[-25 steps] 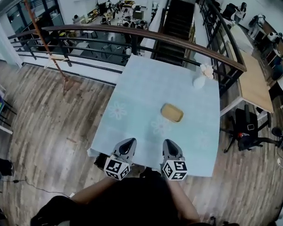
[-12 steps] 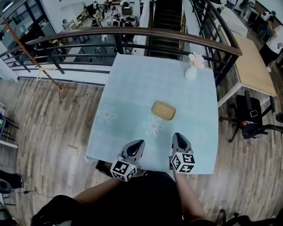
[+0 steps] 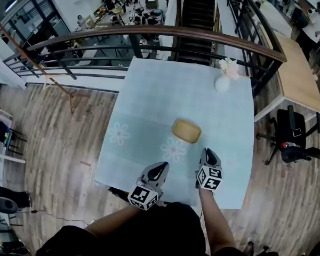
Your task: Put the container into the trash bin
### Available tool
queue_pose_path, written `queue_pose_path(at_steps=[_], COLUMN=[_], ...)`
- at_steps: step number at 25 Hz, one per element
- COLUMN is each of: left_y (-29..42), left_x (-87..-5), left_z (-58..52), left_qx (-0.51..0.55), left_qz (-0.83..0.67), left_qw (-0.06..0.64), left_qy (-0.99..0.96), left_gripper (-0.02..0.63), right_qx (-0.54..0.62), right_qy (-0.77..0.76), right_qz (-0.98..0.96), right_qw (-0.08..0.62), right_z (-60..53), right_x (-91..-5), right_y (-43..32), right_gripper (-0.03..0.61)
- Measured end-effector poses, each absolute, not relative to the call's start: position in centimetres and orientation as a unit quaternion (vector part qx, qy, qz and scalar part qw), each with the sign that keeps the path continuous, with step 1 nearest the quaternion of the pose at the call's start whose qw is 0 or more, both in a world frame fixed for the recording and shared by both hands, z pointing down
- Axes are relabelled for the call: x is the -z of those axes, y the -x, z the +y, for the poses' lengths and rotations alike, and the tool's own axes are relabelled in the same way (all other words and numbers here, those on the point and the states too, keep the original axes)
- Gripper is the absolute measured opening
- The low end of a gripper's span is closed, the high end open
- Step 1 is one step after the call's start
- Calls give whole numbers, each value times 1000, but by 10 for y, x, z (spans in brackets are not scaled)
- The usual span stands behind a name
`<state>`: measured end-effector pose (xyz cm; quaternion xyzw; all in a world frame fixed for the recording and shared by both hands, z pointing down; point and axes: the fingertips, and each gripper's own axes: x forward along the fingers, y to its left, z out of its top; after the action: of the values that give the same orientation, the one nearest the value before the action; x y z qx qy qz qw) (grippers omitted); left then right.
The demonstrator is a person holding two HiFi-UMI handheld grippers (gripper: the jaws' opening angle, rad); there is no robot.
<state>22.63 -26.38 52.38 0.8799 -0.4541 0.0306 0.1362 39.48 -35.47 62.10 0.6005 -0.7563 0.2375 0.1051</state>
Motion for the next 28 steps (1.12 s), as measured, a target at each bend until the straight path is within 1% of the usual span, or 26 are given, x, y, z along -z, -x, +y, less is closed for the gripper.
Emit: queue_pose_path(at_steps=[3,6,8,18,23,28], left_y=[-230,-242,-245,-237,-232,-207], left_x=[-532,-544,-548,-567,-577,-578], left_z=[-273,-283,-289,-296,-297,-301], left_qx=[-39,-44,-50,-75,-86,-85], left_qz=[-459,-466,-471,-494,-507,-536], left_qw=[141,149,151,174,181,182], left_qy=[-876,-871,-868,-849,-838,-820], left_gripper=[14,14,14,14,14,14], right_qx=[-253,-276,-295,-374,-393,-395], right_qy=[-596,-585,-579,-595,-597,-592], right_qz=[-753,-751,-748,-693,-679,-677], right_qw=[118,130,137,161,169,187], right_z=[-378,-397,-409,-454,-470,-478], right_x=[-646,-678,-699,-780,-796,-807], right_y=[-394,-398,-396,-403,-406,-397], right_gripper=[48,90,98,101,101,92])
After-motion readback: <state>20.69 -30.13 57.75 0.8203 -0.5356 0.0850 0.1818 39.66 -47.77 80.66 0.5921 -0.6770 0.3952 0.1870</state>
